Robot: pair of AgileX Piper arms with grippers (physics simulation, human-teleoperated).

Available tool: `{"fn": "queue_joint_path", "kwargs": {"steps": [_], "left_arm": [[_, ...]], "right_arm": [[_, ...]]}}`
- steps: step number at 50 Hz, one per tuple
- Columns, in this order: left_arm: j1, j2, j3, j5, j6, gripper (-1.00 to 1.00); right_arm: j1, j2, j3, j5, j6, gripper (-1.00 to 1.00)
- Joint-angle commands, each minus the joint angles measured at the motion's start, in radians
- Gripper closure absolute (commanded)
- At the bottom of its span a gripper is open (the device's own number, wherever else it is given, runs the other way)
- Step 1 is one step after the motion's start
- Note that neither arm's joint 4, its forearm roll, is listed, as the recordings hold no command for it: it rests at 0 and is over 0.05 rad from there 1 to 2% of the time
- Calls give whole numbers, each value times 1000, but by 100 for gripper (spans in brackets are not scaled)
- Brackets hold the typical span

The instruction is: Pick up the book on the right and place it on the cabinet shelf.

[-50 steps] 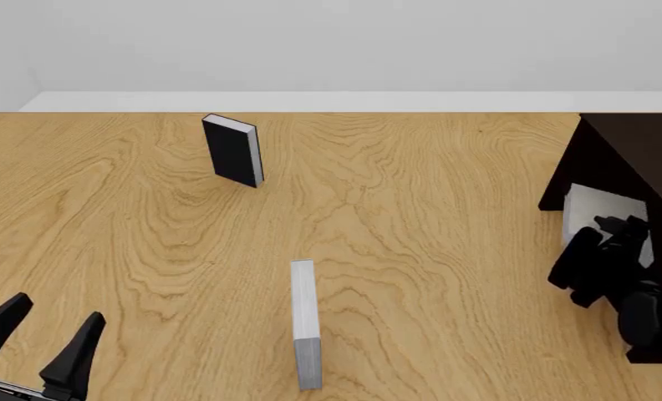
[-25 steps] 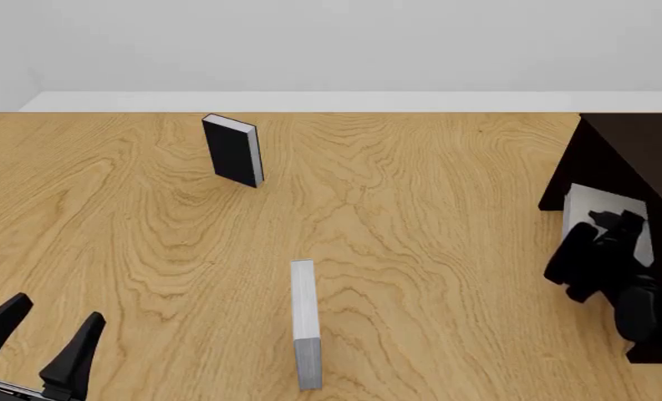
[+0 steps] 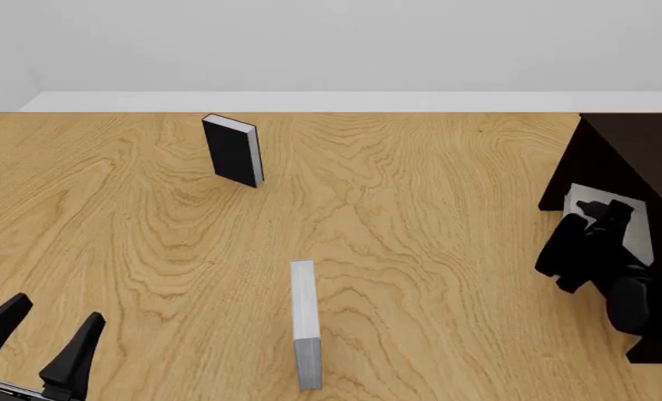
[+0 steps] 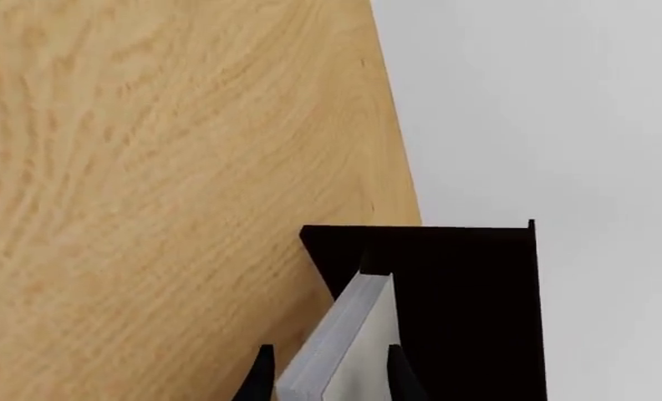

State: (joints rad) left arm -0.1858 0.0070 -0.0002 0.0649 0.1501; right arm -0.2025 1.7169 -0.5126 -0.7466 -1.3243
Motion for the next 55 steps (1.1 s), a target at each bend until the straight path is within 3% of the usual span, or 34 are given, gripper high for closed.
{"fn": "queue_joint_path", "kwargs": {"steps": [1, 18, 37, 55], "left_arm": [[0, 1, 0, -2, -1, -100], [-3, 3, 0, 0, -2, -100], [-3, 5, 0, -1, -5, -100], [-4, 3, 0, -1, -5, -100]], "right_arm": [[27, 3, -9, 13, 10, -100], [34, -9, -5, 8, -11, -100], [75, -17, -37, 30, 8, -100], [48, -44, -14, 26, 4, -100]]}}
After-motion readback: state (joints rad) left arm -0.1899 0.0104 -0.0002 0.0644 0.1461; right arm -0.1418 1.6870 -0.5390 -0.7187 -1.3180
